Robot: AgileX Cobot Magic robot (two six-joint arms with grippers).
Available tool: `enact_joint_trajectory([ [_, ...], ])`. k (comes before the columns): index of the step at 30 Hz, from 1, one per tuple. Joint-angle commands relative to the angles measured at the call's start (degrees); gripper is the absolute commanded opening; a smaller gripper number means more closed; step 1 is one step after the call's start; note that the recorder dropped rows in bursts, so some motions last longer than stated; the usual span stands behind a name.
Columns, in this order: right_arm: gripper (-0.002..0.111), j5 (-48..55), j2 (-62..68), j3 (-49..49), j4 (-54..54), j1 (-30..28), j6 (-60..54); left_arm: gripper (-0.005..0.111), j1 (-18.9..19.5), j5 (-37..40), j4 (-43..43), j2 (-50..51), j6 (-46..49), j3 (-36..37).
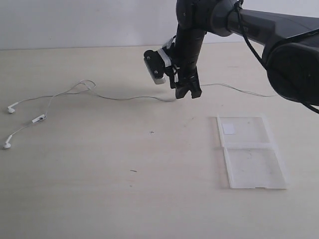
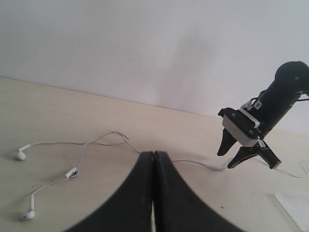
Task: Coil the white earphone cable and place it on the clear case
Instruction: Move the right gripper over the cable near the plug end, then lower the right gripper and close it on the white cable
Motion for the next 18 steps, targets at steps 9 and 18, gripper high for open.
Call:
enact_joint_trajectory([
  [9, 0.038, -0.5, -0.1, -0.7, -0.2, -0.1, -0.4, 0.0, 0.1, -0.2, 0.3, -0.4, -0.3, 0.0],
  [18, 0.038, 0.0, 1.5, -0.7, -0.4, -0.1, -1.9, 0.0, 0.1, -0.2, 0.3, -0.4, -0.3, 0.0],
])
